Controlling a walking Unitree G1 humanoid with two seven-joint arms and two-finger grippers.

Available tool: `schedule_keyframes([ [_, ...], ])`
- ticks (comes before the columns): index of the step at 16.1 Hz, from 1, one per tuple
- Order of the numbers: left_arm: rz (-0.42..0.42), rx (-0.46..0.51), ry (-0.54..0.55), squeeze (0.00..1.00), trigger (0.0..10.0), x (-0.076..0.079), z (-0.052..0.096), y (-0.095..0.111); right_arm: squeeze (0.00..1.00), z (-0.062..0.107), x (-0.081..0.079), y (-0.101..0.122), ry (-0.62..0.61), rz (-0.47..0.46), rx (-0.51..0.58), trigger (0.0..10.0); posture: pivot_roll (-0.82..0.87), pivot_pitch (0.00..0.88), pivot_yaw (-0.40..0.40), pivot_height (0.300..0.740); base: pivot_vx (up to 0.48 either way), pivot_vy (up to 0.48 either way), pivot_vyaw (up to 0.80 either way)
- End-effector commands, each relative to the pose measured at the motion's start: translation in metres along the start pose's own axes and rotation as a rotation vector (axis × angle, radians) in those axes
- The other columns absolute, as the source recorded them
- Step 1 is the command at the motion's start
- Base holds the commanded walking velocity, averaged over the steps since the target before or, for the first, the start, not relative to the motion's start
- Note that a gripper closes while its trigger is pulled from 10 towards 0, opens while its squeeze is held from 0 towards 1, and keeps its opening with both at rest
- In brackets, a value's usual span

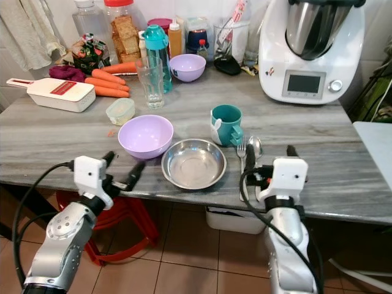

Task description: Setting the table

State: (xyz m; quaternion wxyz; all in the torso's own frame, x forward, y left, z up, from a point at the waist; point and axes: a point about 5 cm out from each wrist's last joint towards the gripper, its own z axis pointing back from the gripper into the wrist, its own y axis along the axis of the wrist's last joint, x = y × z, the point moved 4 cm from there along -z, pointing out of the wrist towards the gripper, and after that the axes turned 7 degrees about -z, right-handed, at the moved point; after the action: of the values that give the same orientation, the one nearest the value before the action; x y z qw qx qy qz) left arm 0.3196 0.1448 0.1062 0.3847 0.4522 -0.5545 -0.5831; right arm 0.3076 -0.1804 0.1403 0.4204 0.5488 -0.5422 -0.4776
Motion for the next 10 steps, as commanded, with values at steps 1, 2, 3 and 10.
schedule_keyframes([
  [1, -0.012, -0.023, 0.03, 0.0, 10.0, -0.005, 0.002, -0.007, 0.0, 0.002, -0.008, 0.004, 0.018, 0.004, -0.007, 10.0, -0.09, 0.0, -0.001, 0.74, 0.0, 0.0, 0.0],
  [2, -0.016, -0.021, 0.051, 0.0, 10.0, -0.006, 0.0, -0.007, 0.0, 0.002, -0.011, 0.007, 0.032, 0.006, -0.012, 10.0, -0.09, 0.0, -0.009, 0.74, 0.0, 0.0, 0.0],
  [3, -0.024, -0.018, 0.064, 0.0, 10.0, -0.007, -0.001, -0.007, 0.0, 0.002, -0.013, 0.008, 0.04, 0.014, -0.016, 10.0, -0.09, 0.0, -0.009, 0.74, 0.0, 0.0, 0.0],
  [10, -0.037, -0.016, 0.116, 0.0, 10.0, -0.007, -0.007, -0.006, 0.0, -0.002, -0.022, 0.01, 0.076, 0.021, -0.028, 10.0, -0.08, 0.0, 0.0, 0.74, 0.0, 0.0, 0.64],
])
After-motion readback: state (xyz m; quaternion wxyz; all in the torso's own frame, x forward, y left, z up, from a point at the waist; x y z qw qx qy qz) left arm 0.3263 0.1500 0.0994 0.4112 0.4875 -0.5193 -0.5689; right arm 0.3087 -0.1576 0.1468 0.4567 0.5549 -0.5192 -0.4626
